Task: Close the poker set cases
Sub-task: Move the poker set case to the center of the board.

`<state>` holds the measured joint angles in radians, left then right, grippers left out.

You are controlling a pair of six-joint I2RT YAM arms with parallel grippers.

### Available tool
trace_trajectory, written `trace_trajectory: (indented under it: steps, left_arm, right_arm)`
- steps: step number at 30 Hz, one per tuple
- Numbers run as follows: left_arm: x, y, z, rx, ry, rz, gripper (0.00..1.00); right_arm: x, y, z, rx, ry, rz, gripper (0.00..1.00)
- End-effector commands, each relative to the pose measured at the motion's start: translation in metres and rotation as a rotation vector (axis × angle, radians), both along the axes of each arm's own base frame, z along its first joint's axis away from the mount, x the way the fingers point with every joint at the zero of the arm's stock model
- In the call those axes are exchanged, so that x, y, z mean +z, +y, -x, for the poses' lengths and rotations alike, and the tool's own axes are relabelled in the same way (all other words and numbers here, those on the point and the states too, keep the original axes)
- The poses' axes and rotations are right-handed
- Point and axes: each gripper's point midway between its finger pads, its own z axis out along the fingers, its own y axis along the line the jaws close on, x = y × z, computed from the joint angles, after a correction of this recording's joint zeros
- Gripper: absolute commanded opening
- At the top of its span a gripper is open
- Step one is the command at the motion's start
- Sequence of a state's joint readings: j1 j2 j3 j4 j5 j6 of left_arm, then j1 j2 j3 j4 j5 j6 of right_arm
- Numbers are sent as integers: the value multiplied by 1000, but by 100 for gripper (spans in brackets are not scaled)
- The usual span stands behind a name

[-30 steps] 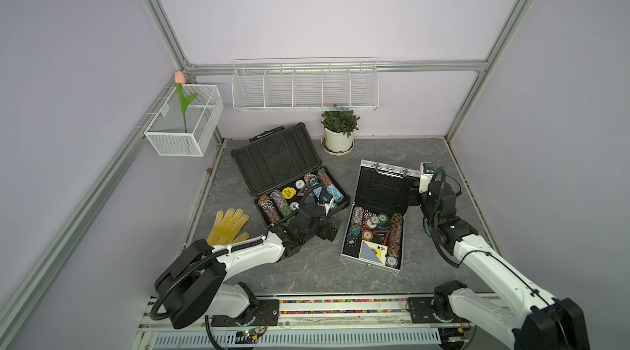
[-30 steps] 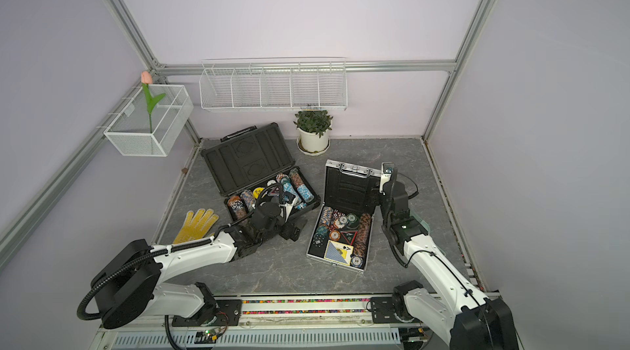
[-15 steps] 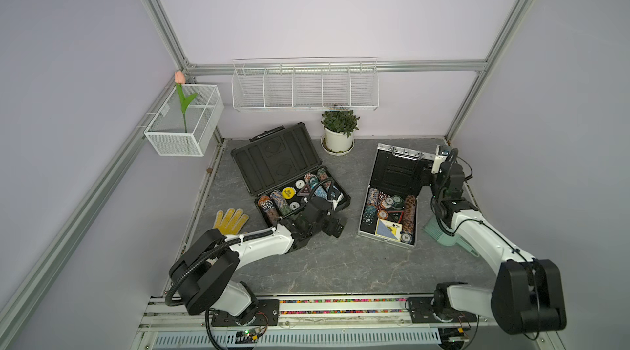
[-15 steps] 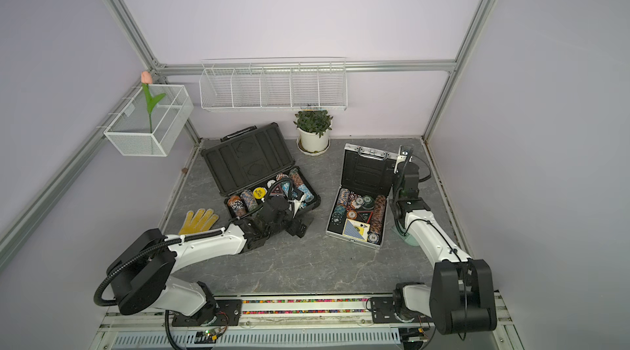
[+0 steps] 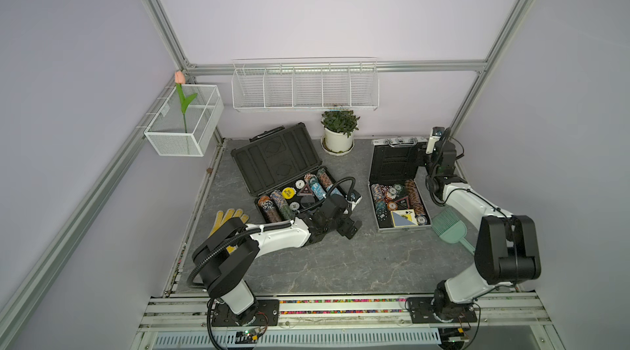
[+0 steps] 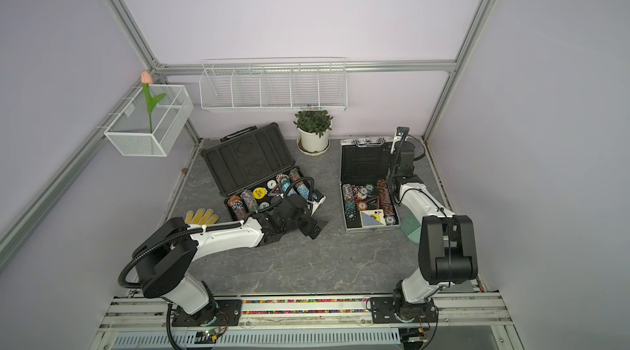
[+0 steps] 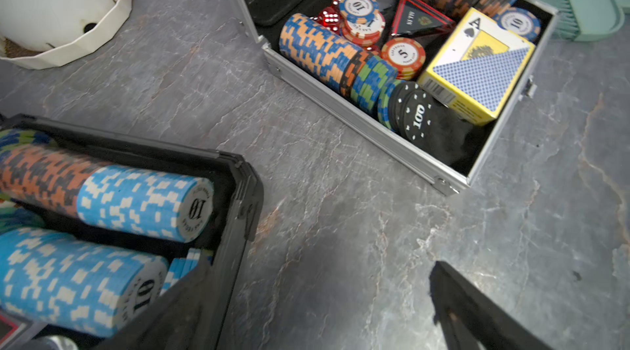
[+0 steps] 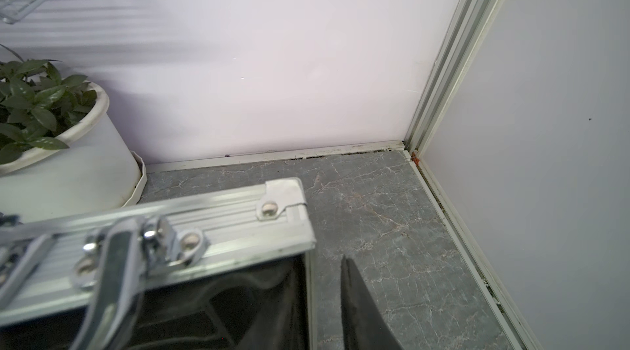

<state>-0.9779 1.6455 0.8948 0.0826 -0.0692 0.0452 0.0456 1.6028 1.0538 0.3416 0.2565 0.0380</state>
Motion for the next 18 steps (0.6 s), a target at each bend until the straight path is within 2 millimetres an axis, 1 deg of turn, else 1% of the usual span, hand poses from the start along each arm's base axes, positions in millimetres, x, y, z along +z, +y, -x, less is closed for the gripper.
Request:
trace_trajectory:
  steps: [1, 5, 9, 13, 18]
  left_arm:
    - [-2, -17, 9, -78, -21, -42, 100]
    - [-4, -35, 15, -119, -35, -60, 100]
    - [-4, -54, 20, -145, -49, -46, 100]
    - [-6, -75, 24, -177, -61, -43, 100]
    - [-14, -99, 34, -230, -68, -75, 100]
  right_arm:
    - [56, -4, -16, -8, -184, -28, 26]
    - [54, -2, -20, -4, -179, -29, 27]
    - [50, -1, -20, 4, -167, -27, 27]
    - [43, -1, -17, 8, -150, -24, 27]
    - [33, 2, -15, 23, -125, -25, 28]
